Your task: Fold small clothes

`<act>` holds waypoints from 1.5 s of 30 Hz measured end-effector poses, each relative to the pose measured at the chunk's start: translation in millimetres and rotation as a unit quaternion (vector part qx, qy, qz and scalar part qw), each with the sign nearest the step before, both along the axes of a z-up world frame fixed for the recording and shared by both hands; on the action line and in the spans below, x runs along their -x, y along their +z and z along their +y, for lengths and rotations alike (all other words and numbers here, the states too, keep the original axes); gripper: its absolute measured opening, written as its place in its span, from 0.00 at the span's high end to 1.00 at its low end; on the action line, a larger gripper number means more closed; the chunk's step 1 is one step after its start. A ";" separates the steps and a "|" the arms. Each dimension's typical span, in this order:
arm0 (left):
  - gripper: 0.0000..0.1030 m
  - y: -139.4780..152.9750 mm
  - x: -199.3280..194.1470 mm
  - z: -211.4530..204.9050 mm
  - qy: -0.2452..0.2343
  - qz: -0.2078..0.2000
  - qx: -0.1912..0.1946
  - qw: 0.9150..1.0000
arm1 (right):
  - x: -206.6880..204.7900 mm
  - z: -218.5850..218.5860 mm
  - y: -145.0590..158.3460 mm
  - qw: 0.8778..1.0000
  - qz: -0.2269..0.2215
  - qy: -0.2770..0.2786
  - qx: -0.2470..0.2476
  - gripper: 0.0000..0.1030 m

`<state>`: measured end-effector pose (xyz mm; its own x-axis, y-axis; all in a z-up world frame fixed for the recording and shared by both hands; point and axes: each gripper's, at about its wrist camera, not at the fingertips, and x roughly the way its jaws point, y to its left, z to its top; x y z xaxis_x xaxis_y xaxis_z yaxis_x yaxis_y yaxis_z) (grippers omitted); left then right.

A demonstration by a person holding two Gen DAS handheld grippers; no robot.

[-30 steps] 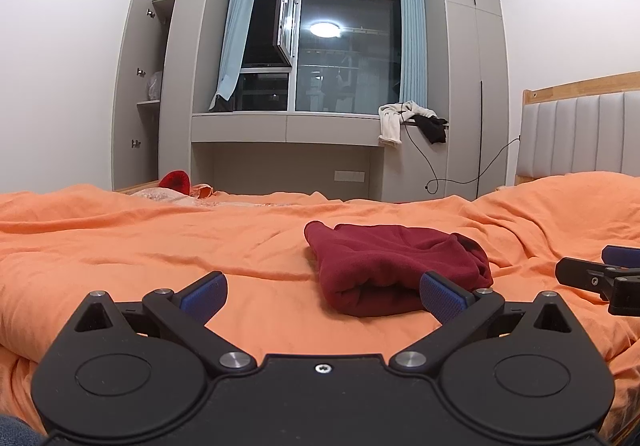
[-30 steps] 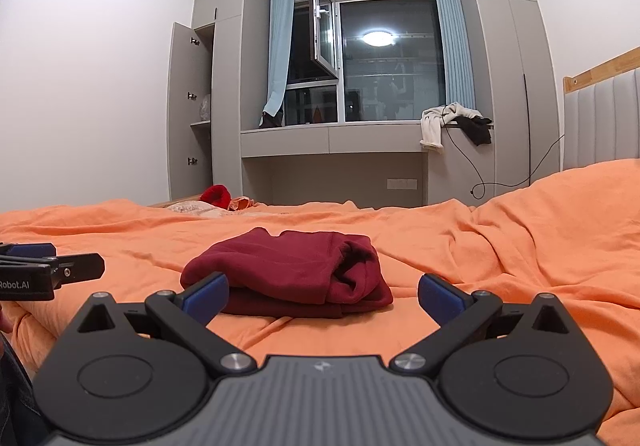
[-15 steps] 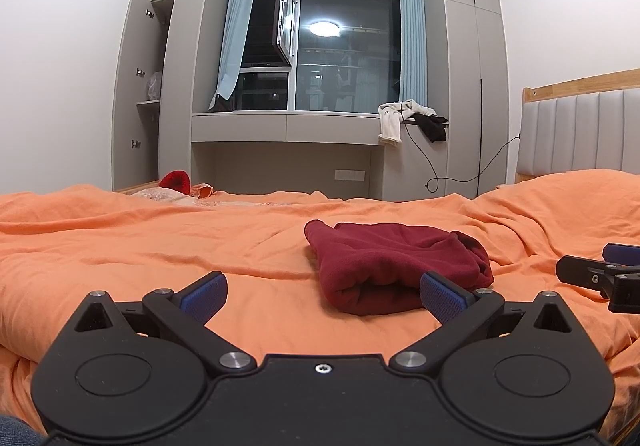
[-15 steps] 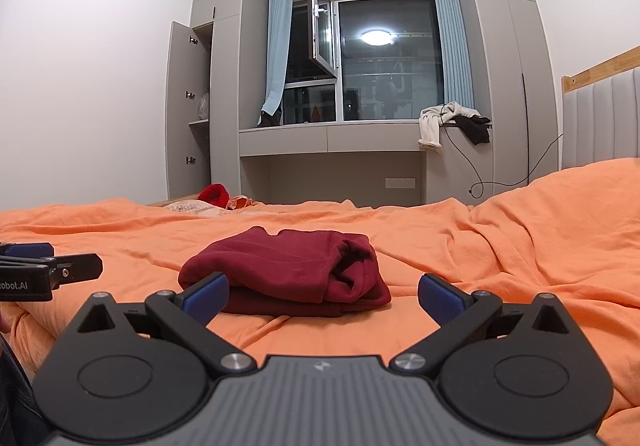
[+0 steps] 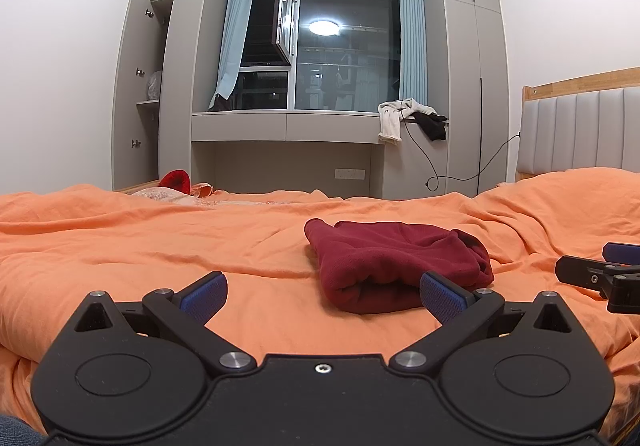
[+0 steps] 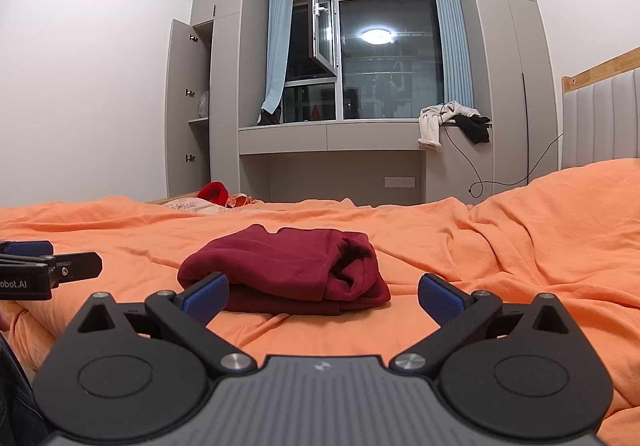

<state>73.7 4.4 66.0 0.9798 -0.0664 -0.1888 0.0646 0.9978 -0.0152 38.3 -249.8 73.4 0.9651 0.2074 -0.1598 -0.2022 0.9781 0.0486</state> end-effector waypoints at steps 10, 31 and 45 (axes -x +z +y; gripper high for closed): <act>0.01 0.3 0.2 0.0 0.000 0.000 0.000 1.000 | -0.5 -1.9 -1.4 1.000 0.001 0.000 0.001 0.00; 0.01 0.6 0.4 -0.3 0.000 0.001 -0.001 1.000 | 0.0 -1.3 -0.3 1.000 0.002 0.000 0.002 0.00; 0.01 -4.6 -2.8 1.3 -0.001 0.007 -0.001 1.000 | 0.7 -4.0 -4.4 1.000 0.002 0.001 0.004 0.00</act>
